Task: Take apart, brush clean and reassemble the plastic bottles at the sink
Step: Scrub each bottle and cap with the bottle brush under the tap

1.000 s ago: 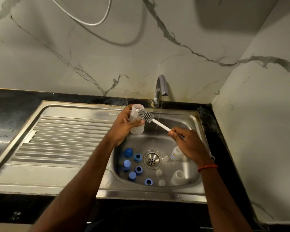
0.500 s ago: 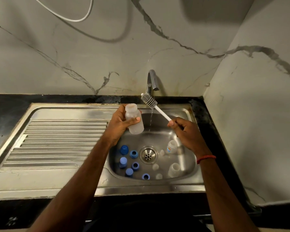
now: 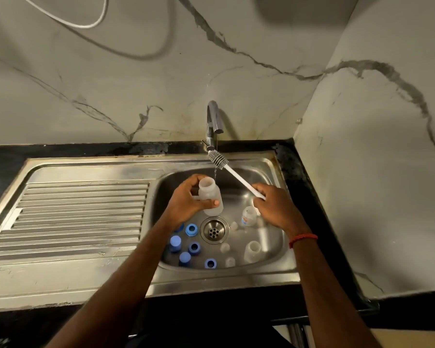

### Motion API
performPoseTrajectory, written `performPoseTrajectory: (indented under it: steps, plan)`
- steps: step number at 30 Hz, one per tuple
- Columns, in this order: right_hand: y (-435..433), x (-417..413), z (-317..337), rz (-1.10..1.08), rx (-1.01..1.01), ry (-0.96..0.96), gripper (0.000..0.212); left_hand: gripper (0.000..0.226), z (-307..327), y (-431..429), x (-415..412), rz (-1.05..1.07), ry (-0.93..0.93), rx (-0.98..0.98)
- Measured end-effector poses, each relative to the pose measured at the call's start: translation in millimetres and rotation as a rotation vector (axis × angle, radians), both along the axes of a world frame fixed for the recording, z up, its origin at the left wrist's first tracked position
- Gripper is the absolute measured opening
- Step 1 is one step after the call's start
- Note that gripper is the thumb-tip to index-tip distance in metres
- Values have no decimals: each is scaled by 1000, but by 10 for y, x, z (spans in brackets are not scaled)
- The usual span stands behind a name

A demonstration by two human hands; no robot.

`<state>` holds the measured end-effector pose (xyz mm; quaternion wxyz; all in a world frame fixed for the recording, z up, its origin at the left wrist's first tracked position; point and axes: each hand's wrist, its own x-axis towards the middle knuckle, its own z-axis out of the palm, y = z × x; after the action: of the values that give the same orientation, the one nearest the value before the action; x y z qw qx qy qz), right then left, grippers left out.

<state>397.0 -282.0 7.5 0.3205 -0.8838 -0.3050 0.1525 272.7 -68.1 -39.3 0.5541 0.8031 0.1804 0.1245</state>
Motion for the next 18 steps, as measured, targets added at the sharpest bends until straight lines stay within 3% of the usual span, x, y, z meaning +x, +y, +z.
performPoseTrajectory:
  steps: [7, 18]
  plan:
    - [-73, 140, -58, 7, 47, -27, 15, 57, -207, -241, 253, -42, 116, 91]
    - [-188, 402, -272, -7, 101, -36, 18, 63, -826, -624, 791, -115, 295, 165]
